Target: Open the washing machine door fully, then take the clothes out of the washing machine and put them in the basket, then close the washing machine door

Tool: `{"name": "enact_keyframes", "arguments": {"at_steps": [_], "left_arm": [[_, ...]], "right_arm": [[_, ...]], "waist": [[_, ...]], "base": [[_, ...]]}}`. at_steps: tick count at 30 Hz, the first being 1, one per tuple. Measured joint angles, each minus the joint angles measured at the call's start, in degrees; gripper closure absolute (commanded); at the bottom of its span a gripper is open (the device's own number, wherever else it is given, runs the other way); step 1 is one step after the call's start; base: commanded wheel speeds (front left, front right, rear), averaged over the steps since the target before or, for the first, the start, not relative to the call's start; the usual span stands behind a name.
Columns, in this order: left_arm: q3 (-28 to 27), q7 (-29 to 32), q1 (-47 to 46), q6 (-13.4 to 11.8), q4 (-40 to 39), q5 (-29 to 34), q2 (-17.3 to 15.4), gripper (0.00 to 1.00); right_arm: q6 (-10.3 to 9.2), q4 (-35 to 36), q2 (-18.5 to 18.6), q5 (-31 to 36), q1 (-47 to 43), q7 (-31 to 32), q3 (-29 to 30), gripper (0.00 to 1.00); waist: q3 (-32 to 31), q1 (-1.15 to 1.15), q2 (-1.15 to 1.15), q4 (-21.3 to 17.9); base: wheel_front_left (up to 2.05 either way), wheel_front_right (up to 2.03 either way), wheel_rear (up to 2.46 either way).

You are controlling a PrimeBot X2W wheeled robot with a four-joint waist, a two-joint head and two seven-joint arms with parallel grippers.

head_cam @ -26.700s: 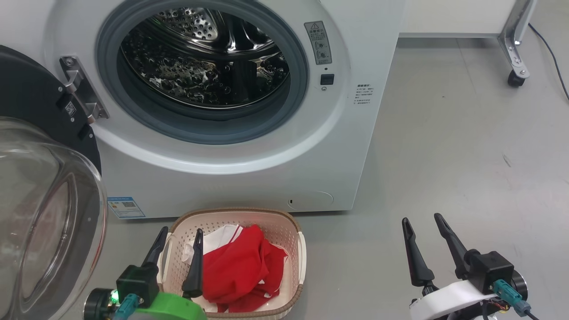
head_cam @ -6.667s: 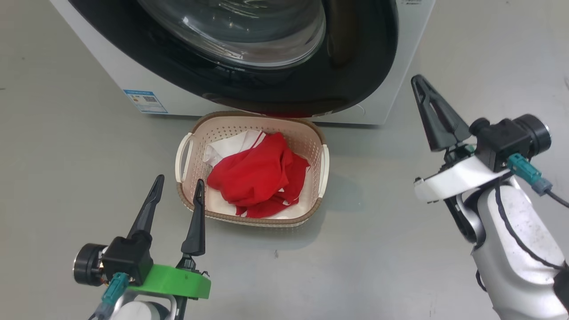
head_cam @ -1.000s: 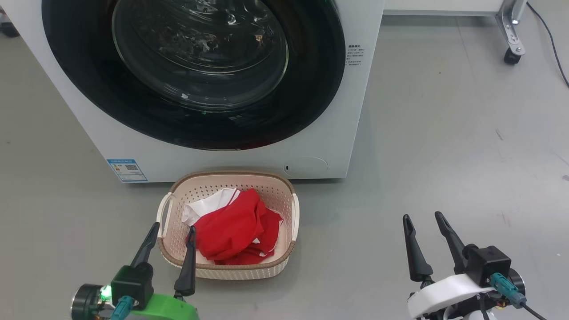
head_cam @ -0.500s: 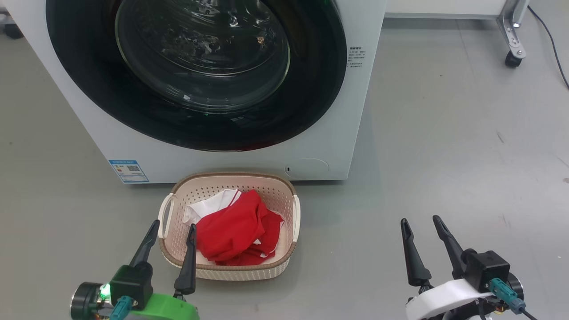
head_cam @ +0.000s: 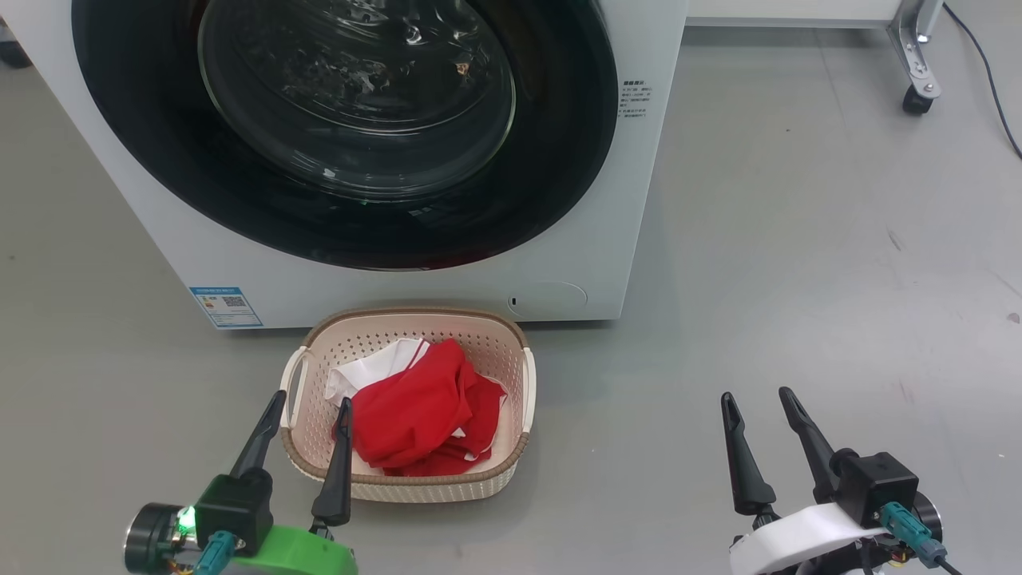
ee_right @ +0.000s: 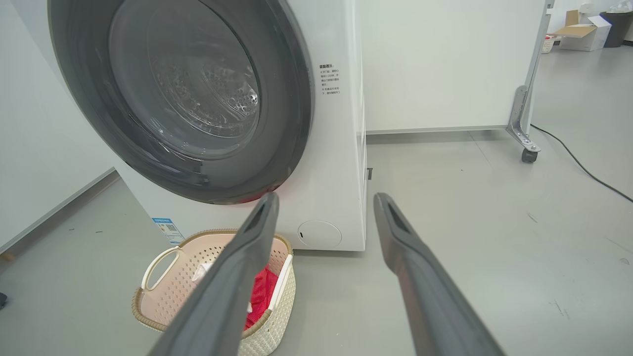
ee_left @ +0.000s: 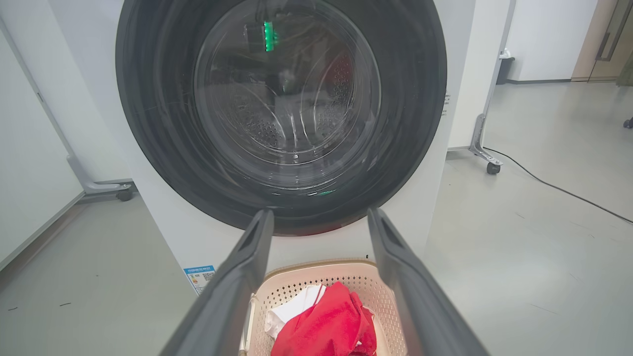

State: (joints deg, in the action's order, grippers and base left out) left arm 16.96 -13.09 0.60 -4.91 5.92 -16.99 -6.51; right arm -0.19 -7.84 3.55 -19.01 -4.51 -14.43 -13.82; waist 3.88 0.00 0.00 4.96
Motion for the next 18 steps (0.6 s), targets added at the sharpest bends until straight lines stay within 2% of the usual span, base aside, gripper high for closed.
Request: {"name": "enact_keyframes", "arguments": {"at_steps": [12, 13, 18], "left_arm": [[0.0, -0.01, 0.0, 0.0, -0.89, 0.02, -0.23, 0.0], [0.0, -0.01, 0.0, 0.0, -0.92, 0.02, -0.23, 1.0], [1.0, -0.02, 0.43, 0.13, 1.68, 0.09, 0.56, 1.0]], "right_arm": [[-0.05, 0.53, -0.04, -0.02, -0.44, 0.0, -0.01, 0.0], [-0.05, 0.56, -0.04, -0.02, -0.44, 0.0, -0.01, 1.0], [-0.26, -1.88, -0.33, -0.09, -1.2, 0.07, 0.13, 1.0]], "waist": [[0.62, 0.0, 0.0, -0.32], [0.68, 0.0, 0.0, -0.33], [0.73, 0.0, 0.0, -0.36]], "base": [[0.0, 0.0, 0.0], [0.0, 0.0, 0.0], [0.0, 0.0, 0.0]]}}
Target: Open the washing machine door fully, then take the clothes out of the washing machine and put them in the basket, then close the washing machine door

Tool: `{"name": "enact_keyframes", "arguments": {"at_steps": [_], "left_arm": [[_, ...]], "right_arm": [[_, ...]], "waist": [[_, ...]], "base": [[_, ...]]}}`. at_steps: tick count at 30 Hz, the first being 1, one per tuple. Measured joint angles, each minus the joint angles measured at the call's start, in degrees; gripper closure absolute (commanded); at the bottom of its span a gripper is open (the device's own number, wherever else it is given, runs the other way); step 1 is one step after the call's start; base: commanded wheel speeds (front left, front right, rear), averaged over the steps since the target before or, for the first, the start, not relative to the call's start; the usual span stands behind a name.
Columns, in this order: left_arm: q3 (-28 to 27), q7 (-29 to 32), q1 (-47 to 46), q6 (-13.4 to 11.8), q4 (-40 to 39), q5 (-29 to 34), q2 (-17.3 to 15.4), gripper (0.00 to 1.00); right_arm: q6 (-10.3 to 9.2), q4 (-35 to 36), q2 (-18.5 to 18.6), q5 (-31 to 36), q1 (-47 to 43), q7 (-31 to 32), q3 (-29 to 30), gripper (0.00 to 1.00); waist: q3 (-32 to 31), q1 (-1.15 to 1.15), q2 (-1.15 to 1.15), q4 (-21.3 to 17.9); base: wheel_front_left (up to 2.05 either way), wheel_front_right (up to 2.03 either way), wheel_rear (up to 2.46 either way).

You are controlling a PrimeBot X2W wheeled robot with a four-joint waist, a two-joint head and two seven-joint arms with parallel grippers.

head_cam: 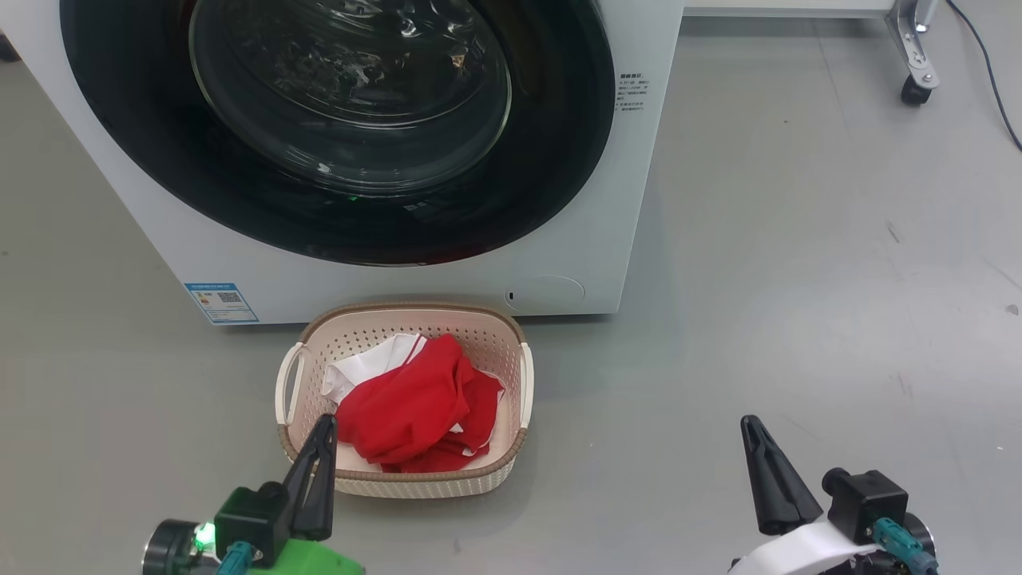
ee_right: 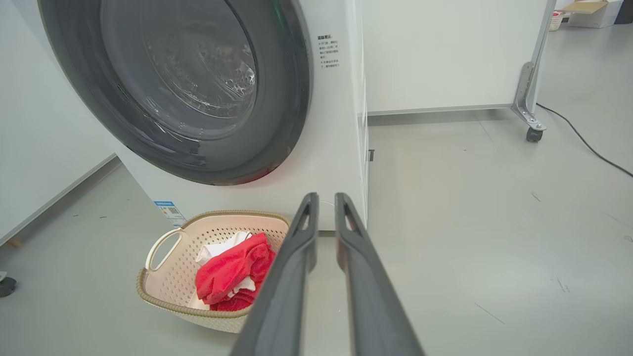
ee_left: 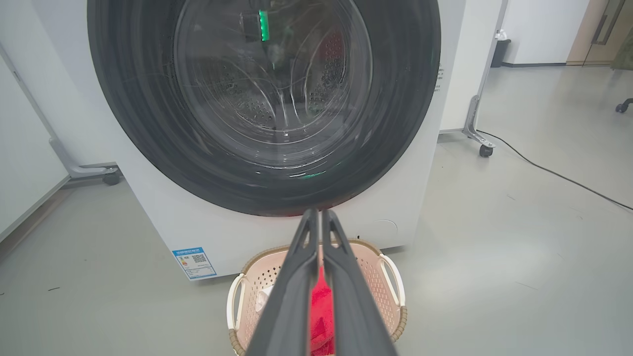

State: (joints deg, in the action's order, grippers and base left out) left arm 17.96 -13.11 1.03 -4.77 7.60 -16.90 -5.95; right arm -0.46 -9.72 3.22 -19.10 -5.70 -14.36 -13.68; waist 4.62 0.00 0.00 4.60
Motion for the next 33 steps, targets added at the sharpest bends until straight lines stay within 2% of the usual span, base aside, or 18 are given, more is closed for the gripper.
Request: {"name": "enact_keyframes", "arguments": {"at_steps": [4, 10, 33], "left_arm": [[0.41, 0.0, 0.94, 0.03, 1.09, -0.27, 0.2, 1.0], [0.31, 0.0, 1.51, 0.6, 0.58, -3.87, 0.36, 1.0], [-4.19, 3.55, 1.55, 2.58, 0.22, -22.93, 0.93, 1.0]], "right_arm": [[0.02, -0.91, -0.04, -0.23, -0.87, 0.0, -0.05, 1.0], [0.35, -0.38, -0.07, -3.83, -0.94, 0.0, -0.07, 1.0], [0.99, 0.14, 0.1, -22.4, -0.6, 3.92, 3.97, 1.0]], "waist": [[0.01, 0.0, 0.0, -0.04], [-0.21, 0.0, 0.0, -0.3], [-1.21, 0.0, 0.0, -1.39]], "base": [[0.0, 0.0, 0.0], [0.0, 0.0, 0.0], [0.0, 0.0, 0.0]]}}
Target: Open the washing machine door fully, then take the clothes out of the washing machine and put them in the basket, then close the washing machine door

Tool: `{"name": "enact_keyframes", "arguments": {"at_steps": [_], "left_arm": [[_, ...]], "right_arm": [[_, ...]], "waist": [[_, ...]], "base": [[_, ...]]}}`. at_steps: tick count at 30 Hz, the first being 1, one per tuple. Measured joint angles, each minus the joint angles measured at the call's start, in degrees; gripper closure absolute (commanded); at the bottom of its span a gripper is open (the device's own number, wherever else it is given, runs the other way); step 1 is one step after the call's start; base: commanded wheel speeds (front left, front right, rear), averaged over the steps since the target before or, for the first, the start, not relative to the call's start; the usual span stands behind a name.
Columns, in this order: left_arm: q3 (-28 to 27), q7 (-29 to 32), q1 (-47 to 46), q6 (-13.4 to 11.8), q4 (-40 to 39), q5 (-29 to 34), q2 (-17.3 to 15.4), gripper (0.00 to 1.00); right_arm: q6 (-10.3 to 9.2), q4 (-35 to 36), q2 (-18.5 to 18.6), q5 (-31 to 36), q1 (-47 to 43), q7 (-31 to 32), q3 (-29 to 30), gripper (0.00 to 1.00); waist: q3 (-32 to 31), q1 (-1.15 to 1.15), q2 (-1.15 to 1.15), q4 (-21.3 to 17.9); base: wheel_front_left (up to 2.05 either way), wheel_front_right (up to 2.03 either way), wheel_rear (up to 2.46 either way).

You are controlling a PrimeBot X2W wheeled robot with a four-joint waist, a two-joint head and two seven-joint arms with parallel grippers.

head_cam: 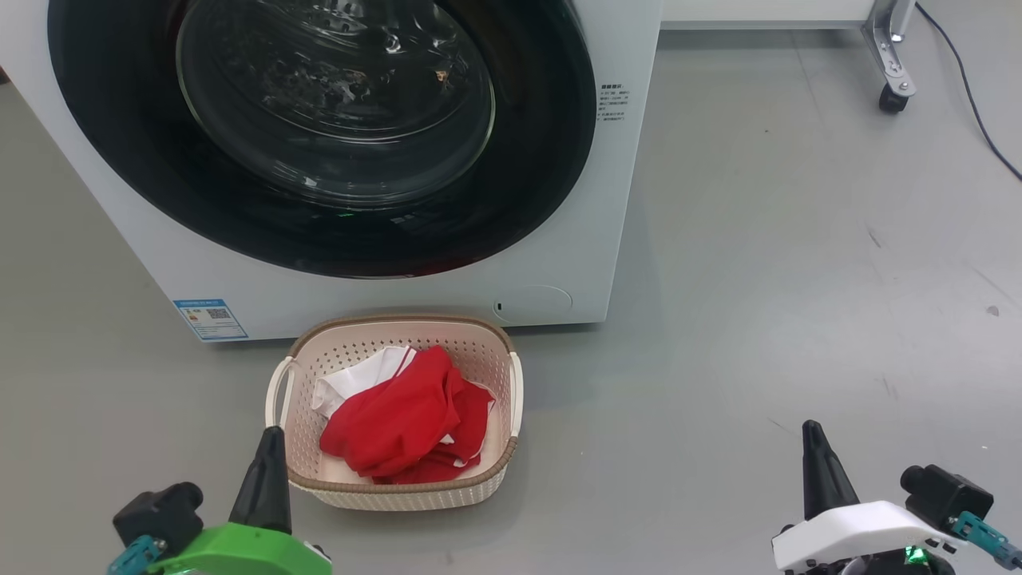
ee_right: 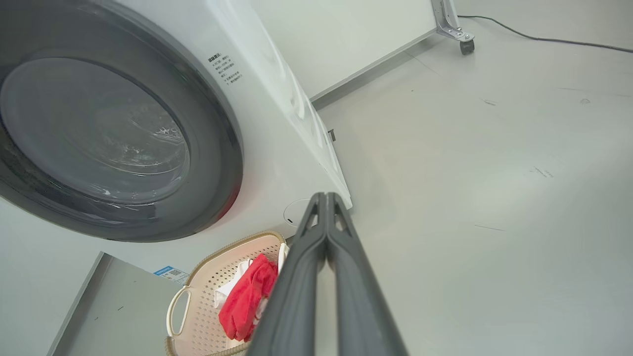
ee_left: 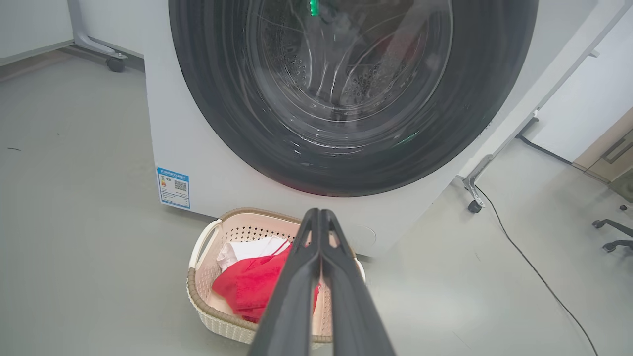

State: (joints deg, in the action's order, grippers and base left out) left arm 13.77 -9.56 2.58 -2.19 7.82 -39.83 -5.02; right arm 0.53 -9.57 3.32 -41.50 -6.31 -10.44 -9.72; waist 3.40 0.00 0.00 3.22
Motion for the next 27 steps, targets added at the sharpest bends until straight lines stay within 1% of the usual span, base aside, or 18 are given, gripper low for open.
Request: {"name": "enact_keyframes", "arguments": {"at_steps": [2, 9, 23, 27], "left_arm": [[-0.44, 0.24, -0.02, 0.18, 0.08, -1.75, -0.02, 1.0], [-1.54, 1.51, -0.14, 0.99, 0.63, -6.98, -0.1, 1.0], [-4.08, 3.79, -0.59, 2.34, 1.64, -17.77, -0.21, 1.0], [-4.77, 4.55, -1.01, 2.72, 2.18, -21.74, -0.31, 1.0]], "right_arm": [[0.35, -0.01, 0.09, -1.64, 0.04, 0.14, 0.27, 1.0], [0.59, -0.14, 0.31, -6.86, 0.86, 1.34, 1.41, 1.0], [1.7, -0.9, 0.89, -17.45, 2.55, 3.75, 3.6, 1.0], [1.93, -1.32, 1.05, -21.27, 2.77, 4.68, 4.3, 1.0]], "waist": [[-0.08, 0.0, 0.0, -0.09], [-0.38, 0.0, 0.0, -0.4], [-0.98, 0.0, 0.0, -1.01], [-1.2, 0.0, 0.0, -1.24]], "base": [[0.0, 0.0, 0.0], [0.0, 0.0, 0.0], [0.0, 0.0, 0.0], [0.0, 0.0, 0.0]]}}
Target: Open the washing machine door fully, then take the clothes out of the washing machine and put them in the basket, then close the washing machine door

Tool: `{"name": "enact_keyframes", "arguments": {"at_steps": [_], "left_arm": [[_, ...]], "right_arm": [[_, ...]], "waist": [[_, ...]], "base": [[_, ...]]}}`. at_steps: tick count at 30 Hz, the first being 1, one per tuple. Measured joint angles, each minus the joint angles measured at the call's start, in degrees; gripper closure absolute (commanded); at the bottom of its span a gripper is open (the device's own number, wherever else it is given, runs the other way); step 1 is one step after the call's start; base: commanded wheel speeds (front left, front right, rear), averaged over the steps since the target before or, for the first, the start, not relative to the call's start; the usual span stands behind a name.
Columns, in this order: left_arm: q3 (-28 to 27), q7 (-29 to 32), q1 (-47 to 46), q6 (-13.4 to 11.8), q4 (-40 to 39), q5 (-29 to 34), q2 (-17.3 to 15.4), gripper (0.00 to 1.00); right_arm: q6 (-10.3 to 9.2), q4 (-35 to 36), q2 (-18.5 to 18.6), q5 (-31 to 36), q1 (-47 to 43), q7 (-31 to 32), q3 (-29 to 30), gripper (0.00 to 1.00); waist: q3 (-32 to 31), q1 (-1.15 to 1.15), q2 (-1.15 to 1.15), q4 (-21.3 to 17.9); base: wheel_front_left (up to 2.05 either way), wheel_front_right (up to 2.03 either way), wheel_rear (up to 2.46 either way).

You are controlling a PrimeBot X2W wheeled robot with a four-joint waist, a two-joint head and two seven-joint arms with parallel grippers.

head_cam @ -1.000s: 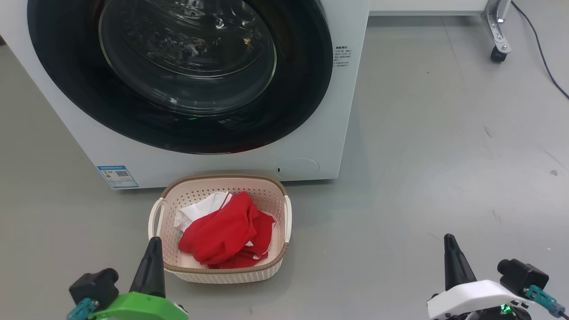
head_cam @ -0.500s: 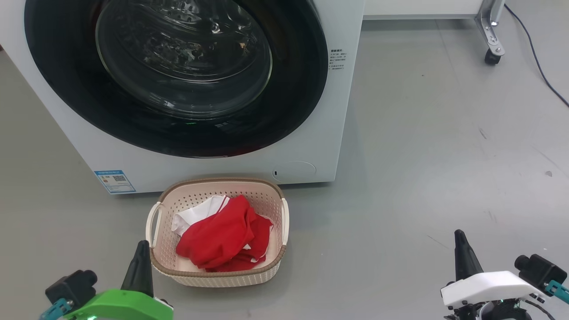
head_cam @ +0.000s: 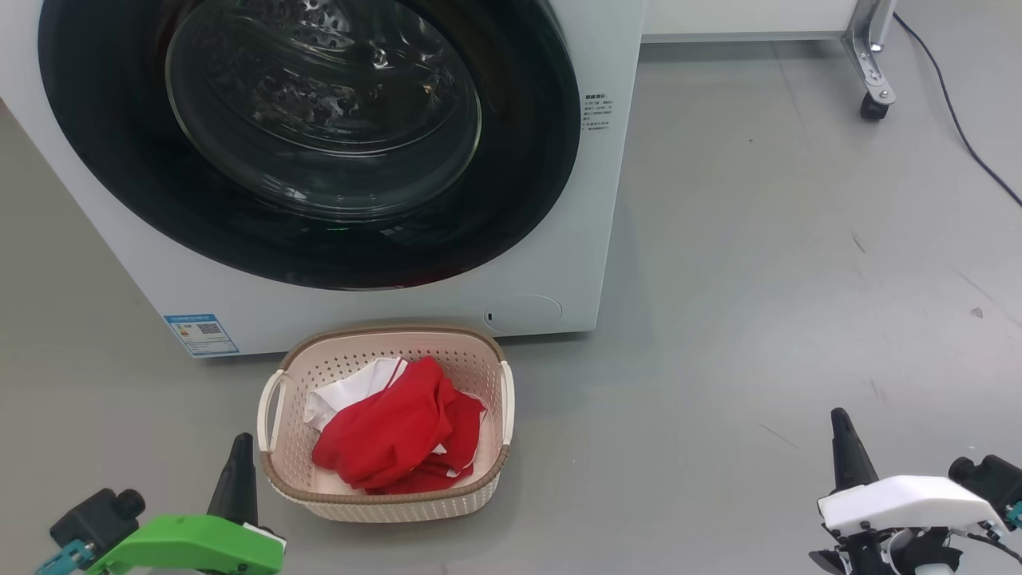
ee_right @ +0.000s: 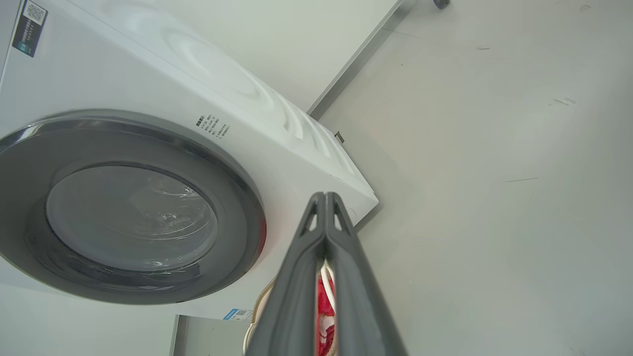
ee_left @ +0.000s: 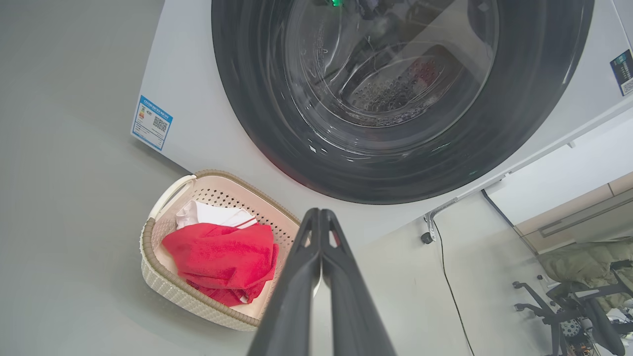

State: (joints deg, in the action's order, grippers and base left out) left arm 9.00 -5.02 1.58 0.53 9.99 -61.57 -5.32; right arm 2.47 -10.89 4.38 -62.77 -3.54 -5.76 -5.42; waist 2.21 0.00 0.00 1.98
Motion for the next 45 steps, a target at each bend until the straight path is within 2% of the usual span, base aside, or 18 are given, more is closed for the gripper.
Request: {"name": "enact_keyframes", "arguments": {"at_steps": [45], "left_arm": [[-7.51, 6.56, -3.48, 5.82, 4.13, -33.72, -0.21, 1.0]], "right_arm": [[3.64, -3.38, 1.37, -32.82, 5.76, 7.05, 6.89, 1.0]], "waist": [[-1.94, 0.0, 0.0, -1.94]], "base": [[0.0, 0.0, 0.0]]}}
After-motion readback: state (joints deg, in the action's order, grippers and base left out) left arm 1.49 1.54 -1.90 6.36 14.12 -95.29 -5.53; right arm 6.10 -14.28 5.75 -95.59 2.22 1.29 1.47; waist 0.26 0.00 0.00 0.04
